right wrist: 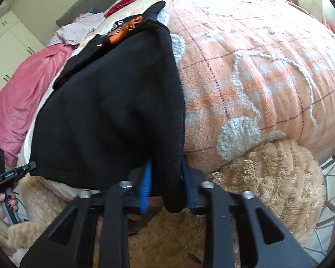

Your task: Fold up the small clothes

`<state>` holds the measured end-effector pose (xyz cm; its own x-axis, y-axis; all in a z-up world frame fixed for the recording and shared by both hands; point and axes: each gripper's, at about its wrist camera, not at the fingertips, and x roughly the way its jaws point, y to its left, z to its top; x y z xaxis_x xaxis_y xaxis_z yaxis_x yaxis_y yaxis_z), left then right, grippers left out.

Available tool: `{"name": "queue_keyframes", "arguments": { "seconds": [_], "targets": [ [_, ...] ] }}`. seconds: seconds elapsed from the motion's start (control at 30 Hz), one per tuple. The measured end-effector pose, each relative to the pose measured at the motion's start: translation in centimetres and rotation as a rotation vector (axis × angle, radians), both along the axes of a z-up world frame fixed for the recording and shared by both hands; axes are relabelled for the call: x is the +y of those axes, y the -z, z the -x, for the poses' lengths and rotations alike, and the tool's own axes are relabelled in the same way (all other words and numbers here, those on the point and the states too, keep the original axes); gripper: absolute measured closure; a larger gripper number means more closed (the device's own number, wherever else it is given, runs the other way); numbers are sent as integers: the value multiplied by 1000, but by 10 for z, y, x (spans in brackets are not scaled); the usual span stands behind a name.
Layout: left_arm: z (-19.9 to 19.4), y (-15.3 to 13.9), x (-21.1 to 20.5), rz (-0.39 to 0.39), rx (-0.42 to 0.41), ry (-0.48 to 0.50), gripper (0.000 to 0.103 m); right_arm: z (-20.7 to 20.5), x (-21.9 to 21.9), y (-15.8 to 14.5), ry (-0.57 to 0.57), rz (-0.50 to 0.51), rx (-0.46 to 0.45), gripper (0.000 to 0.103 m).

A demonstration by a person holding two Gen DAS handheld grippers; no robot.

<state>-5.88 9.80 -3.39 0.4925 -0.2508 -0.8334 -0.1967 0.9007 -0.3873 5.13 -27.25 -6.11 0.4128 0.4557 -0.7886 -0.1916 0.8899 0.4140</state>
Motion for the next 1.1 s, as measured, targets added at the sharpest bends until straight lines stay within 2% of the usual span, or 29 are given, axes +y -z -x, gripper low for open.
{"name": "queue_keyframes", "arguments": {
  "seconds": [0.13,0.53,0.8,1.1],
  "targets": [
    [1,-6,1,20,-19,-7,101,8,2,-19,-6,-3,-65,96],
    [-13,-59,21,21,-190,-42,101,-1,-9,-92,13,-120,-265,97],
    [-43,-88,31,4,-285,-78,101,-36,2,-133,29,-120,-360,97],
    [-80,-112,43,-47,-334,-126,101,-78,20,-156,35,-79,-415,97]
  ]
}}
